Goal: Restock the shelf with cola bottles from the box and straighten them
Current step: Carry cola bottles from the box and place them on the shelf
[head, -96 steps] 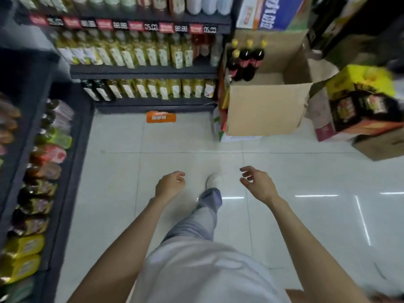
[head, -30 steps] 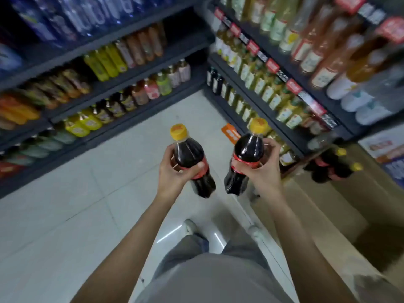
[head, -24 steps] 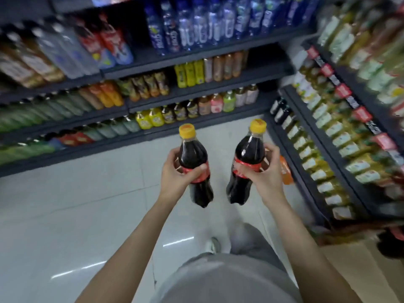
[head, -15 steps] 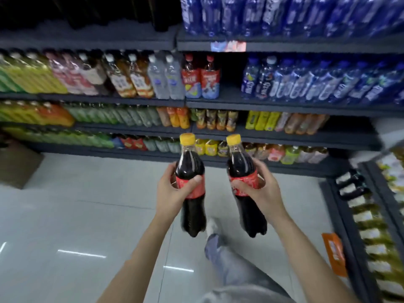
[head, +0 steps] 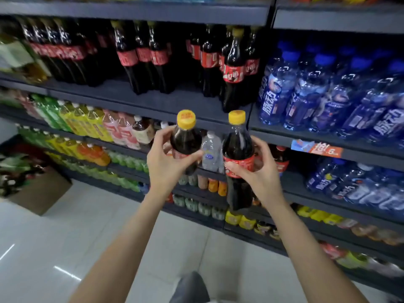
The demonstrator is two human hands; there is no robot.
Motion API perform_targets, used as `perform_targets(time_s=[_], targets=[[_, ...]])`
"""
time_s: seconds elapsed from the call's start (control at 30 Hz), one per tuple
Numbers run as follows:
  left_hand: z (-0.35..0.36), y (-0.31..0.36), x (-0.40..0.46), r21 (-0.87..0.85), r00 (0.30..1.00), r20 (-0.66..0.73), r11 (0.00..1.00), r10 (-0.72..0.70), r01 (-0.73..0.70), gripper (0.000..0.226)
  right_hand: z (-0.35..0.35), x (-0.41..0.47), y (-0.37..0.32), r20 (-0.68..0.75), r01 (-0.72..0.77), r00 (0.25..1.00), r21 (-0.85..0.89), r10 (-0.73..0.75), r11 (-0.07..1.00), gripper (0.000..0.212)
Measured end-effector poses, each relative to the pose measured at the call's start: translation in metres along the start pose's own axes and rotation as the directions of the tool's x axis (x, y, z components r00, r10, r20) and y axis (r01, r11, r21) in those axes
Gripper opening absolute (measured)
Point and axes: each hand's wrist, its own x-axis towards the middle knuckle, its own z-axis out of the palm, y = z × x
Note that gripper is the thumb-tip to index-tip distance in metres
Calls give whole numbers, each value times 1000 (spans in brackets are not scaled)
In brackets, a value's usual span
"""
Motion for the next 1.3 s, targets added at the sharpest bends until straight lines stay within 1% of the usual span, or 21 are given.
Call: perform_targets(time_s=[0.17, 0.2, 0.27, 0.33, 0.4, 0.47, 0.57, 0.7, 0.77, 0.83, 0.9, 0.93, 1.0, 1.03, 1.1, 1.23, 1.3], targets=[[11, -34, 123, 15, 992, -42, 993, 116, -116, 65, 41, 97, -19, -100, 154, 982, -88, -163, 984, 63], [13, -41, 145, 0, 992, -49, 994, 113, -113, 66, 49, 114, -21, -119, 167, 977, -104, -179, 980, 64], [19, -56, 186, -26, 996, -58, 997, 65, -66, 67, 66, 146, -23, -149, 175, 970, -117, -192, 978, 65], [28, -73, 222, -36, 997, -70, 999, 15, -18, 69, 84, 173, -21, -163, 178, 966, -132, -198, 975, 68], [40, -88, 252, -33, 998, -64, 999, -3, 1, 72, 103, 198, -13, -190, 179, 960, -142, -205, 973, 71], [52, -97, 274, 12, 998, -55, 1000, -19, 20, 76, 120, 218, -5, -225, 171, 953, -148, -201, 974, 70], [68, -106, 301, 118, 997, -78, 993, -20, 30, 81, 142, 244, 7, -286, 148, 939, -169, -192, 974, 67], [82, -111, 327, 192, 998, -54, 981, 33, -22, 78, 162, 272, 18, -360, 91, 917, -231, -172, 969, 71], [85, -113, 331, 160, 993, -11, 980, 119, -116, 75, 167, 279, 20, -374, 89, 905, -298, -202, 950, 72], [86, -118, 328, 141, 980, 24, 970, 195, -197, 75, 167, 281, 26, -367, 71, 899, -412, -237, 908, 76], [83, -128, 319, 142, 969, 82, 960, 232, -242, 84, 167, 276, 41, -338, 15, 914, -530, -227, 848, 89], [81, -135, 315, 155, 963, 122, 954, 240, -257, 92, 168, 270, 50, -324, -25, 926, -562, -193, 827, 95], [77, -149, 308, 211, 954, 203, 941, 223, -265, 109, 171, 259, 67, -320, -84, 940, -561, -122, 823, 101], [76, -154, 306, 244, 952, 223, 934, 209, -262, 113, 174, 255, 72, -329, -89, 937, -550, -117, 830, 101], [78, -156, 304, 268, 956, 222, 931, 190, -247, 115, 177, 253, 78, -361, -81, 922, -531, -139, 843, 100], [92, -149, 309, 190, 964, 204, 959, 172, -211, 113, 181, 258, 77, -410, -106, 901, -522, -140, 847, 101], [102, -148, 314, 176, 964, 204, 962, 173, -210, 115, 181, 259, 77, -409, -113, 902, -528, -135, 842, 101]])
